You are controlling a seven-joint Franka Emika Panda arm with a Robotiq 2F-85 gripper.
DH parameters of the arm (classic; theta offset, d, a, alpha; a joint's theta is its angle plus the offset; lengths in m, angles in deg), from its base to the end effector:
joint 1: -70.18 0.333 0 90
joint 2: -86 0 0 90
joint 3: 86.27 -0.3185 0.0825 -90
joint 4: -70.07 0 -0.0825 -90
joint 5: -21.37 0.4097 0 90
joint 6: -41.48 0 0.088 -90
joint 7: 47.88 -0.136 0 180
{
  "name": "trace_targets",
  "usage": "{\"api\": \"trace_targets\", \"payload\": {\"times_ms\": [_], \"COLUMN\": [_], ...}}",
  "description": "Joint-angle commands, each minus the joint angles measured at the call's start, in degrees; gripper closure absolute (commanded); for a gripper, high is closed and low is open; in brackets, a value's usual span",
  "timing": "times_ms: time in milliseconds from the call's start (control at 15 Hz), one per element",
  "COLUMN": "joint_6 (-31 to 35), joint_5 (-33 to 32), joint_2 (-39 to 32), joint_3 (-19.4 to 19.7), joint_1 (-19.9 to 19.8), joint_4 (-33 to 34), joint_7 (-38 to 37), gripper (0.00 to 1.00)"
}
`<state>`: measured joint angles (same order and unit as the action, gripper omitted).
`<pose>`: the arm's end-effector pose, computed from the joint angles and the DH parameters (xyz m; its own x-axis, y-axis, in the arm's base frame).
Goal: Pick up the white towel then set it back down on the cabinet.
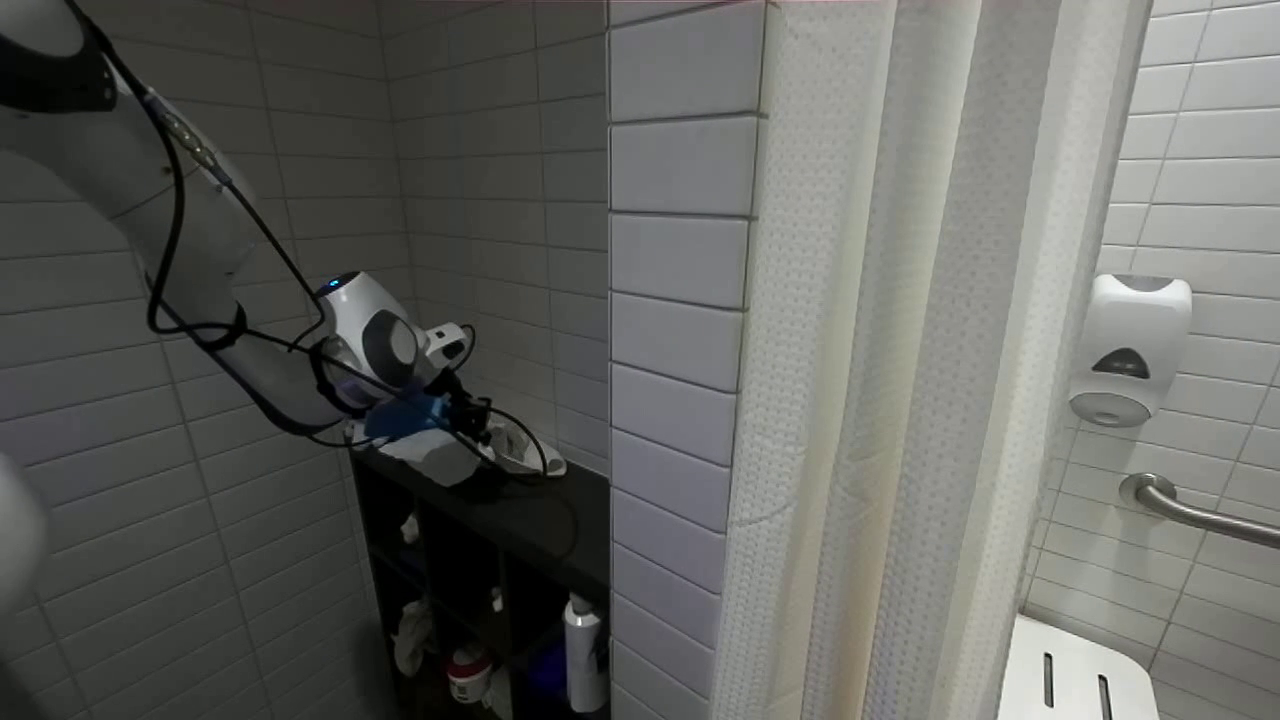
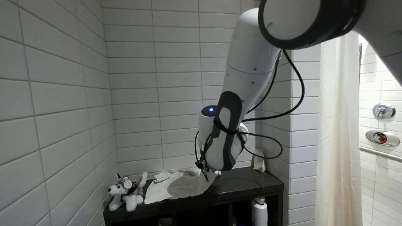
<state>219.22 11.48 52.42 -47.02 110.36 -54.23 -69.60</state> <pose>0.6259 0.0226 0.1792 0.8765 0.0508 0.4787 -0.0880 -0.9608 0.2630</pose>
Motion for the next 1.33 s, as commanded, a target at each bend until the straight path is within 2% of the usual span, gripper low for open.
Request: {"api": "trace_targets", "payload": {"times_ms": [0,933,1000,1267], "joint_6": [0.07,0.07,0.07,2.10], "joint_5": [1.88,1.88,1.88,2.15], "joint_2": [-0.19,-0.20,-0.19,-0.32], "joint_3": [0.05,0.05,0.05,2.26], "joint_1": [0.22,0.22,0.22,3.19], "joint_4": [0.00,0.00,0.00,-1.26], "joint_7": [1.67,1.67,1.67,1.07], "gripper": [0.94,0.94,0.98,0.98]}}
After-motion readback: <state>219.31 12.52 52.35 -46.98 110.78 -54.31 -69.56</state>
